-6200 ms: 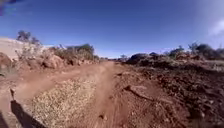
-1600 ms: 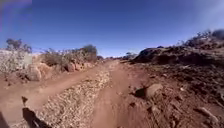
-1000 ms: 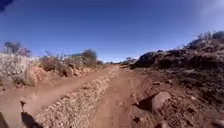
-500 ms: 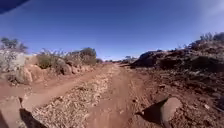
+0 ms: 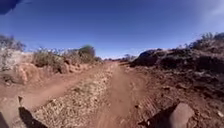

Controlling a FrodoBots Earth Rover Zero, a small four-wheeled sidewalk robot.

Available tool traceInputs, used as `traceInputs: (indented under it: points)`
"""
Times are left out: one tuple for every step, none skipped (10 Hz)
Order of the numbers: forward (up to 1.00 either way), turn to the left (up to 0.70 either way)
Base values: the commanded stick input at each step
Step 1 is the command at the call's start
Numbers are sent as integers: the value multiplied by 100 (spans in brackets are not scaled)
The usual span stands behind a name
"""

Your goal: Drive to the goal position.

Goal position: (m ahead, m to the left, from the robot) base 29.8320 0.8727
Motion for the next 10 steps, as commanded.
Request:
traceInputs:
  points:
    - [50, 0]
    - [50, 0]
    - [50, 0]
    - [50, 0]
    - [50, 0]
    - [50, 0]
    - [50, 0]
    - [50, 0]
    - [50, 0]
    - [50, 0]
